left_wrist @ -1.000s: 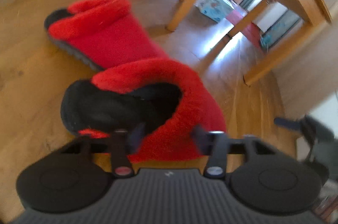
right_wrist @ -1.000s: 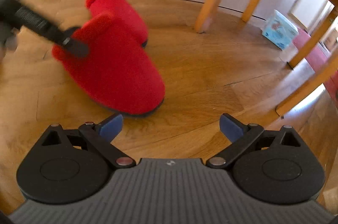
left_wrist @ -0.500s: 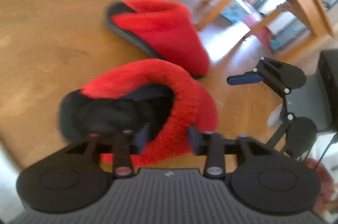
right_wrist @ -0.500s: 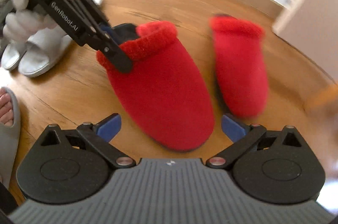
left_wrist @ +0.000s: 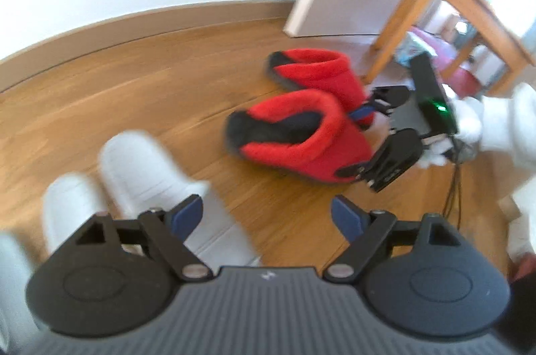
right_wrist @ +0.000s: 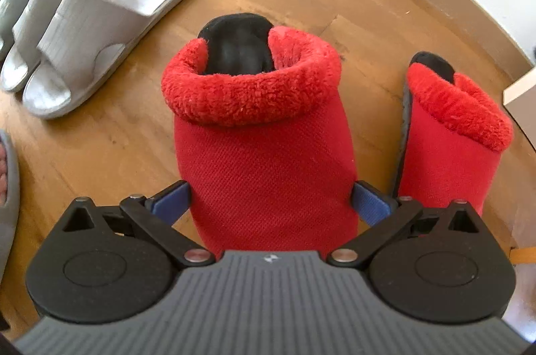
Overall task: Organize scattered shoes
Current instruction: 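Carry the light grey slide with the right gripper beside its pair, then grasp a red fuzzy slipper with the right gripper and set it beside the slides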
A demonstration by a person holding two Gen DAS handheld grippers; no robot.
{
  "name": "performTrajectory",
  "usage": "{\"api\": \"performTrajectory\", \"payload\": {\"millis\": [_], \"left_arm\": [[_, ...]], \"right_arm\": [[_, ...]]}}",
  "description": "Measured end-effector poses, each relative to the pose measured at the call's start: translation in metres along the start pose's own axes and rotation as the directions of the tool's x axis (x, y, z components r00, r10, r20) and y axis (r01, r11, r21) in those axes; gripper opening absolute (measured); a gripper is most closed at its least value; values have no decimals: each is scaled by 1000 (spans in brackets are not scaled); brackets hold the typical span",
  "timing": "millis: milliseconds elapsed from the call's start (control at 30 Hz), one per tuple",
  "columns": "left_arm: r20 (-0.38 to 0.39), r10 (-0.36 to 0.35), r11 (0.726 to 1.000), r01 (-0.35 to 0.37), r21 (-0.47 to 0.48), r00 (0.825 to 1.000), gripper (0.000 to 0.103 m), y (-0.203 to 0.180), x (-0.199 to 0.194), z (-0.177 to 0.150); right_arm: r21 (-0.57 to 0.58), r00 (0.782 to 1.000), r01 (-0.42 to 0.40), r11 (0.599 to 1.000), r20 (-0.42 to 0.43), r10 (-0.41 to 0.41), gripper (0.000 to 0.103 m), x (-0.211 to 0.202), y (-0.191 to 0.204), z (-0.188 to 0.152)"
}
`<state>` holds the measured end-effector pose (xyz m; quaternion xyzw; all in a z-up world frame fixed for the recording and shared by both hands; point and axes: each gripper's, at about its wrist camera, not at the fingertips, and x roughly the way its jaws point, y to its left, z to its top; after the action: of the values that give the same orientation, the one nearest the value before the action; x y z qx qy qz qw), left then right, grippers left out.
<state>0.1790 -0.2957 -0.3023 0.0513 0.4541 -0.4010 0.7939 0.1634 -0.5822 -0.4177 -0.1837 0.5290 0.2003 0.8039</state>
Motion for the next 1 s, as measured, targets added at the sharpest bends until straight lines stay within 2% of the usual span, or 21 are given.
{"api": "performTrajectory", "payload": {"millis": [67,167,267,367,400,600,733,933,1000], "left_arm": [[-3,40,998,-40,-44,999,83,5,-5,-1],[-11,91,994,-91,-65,996,83,10,-8,5],[-43,160,985,-162,-57,986,83,14,-4,17],[-101,262,964,-266,-28,960,83,15,6,34],[-112,277,960,-281,-22,954,83,18,9,36],[-166,312,946,-322,-41,936,83,20,18,46],[-176,308,946,-320,-47,935,83,23,16,41],[-203,323,940,-338,-46,925,83,27,11,31],[-202,318,941,-335,-53,926,83,28,10,32]], "right_arm": [[9,1000,6,1000,14,-6,81,0,8,2],[24,999,14,1000,35,-15,68,0,20,5],[48,999,-24,999,46,22,63,3,30,12],[77,997,-67,995,53,63,63,6,46,21],[101,997,-70,992,51,65,63,6,48,23],[245,996,-83,966,45,74,65,9,64,33],[339,996,-90,937,42,81,65,11,74,39],[521,997,-72,850,41,59,66,11,85,42],[581,998,-64,812,40,50,75,11,89,42]]}}
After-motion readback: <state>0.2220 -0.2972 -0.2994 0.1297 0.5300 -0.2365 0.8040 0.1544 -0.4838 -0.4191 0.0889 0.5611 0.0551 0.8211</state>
